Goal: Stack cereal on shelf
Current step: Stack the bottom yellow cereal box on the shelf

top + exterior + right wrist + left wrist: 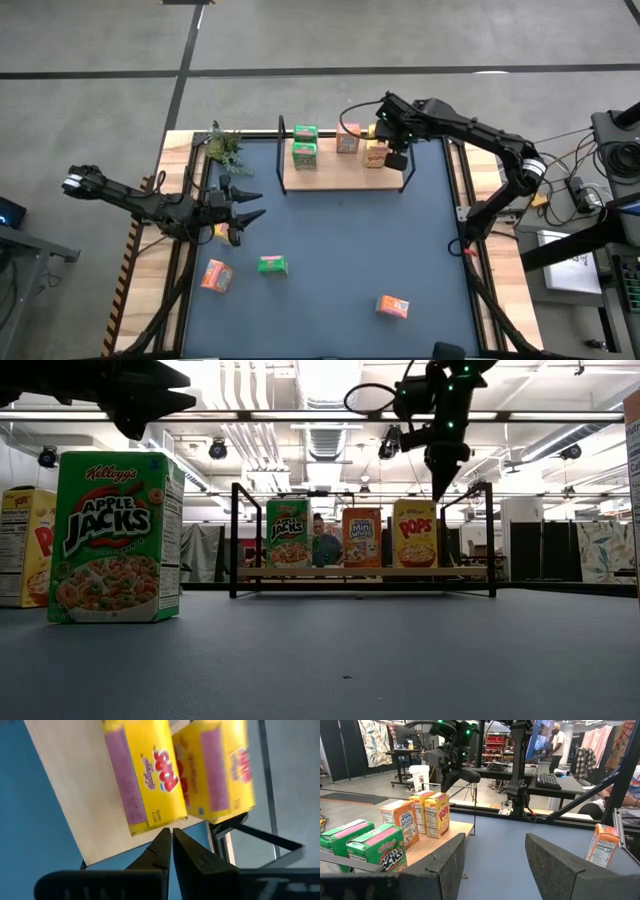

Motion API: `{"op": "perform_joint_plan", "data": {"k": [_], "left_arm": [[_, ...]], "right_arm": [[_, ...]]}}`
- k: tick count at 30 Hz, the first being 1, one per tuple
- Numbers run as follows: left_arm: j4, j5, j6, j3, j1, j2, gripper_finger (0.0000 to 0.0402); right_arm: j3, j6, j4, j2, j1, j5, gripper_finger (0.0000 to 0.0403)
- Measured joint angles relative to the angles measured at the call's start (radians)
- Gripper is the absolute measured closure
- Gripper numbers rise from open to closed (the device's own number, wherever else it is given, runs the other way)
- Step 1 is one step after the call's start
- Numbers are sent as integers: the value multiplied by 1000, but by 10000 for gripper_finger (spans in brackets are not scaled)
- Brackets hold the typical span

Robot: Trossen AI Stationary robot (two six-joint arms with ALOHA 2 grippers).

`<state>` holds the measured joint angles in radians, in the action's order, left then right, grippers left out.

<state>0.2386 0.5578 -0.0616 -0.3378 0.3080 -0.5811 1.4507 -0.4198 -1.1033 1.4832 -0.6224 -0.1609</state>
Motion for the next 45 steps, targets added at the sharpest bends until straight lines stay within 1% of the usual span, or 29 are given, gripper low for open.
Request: {"op": "perform_joint_plan", "data": {"k": [6,10,12,16,22,45], "left_arm": [[0,0,0,0,0,0,212],[0,0,0,0,0,0,212],[0,0,0,0,0,0,212],[0,0,0,0,0,0,212],[0,0,0,0,0,0,212],[1,0,-11,0,0,0,212]], "right_arm": [[62,28,23,-4,21,18,394],[66,35,123,0,27,136,394],[58,31,171,10,27,166,394],[38,13,220,44,27,169,394],[31,7,207,76,27,161,394],[31,7,190,63,33,158,394]]}}
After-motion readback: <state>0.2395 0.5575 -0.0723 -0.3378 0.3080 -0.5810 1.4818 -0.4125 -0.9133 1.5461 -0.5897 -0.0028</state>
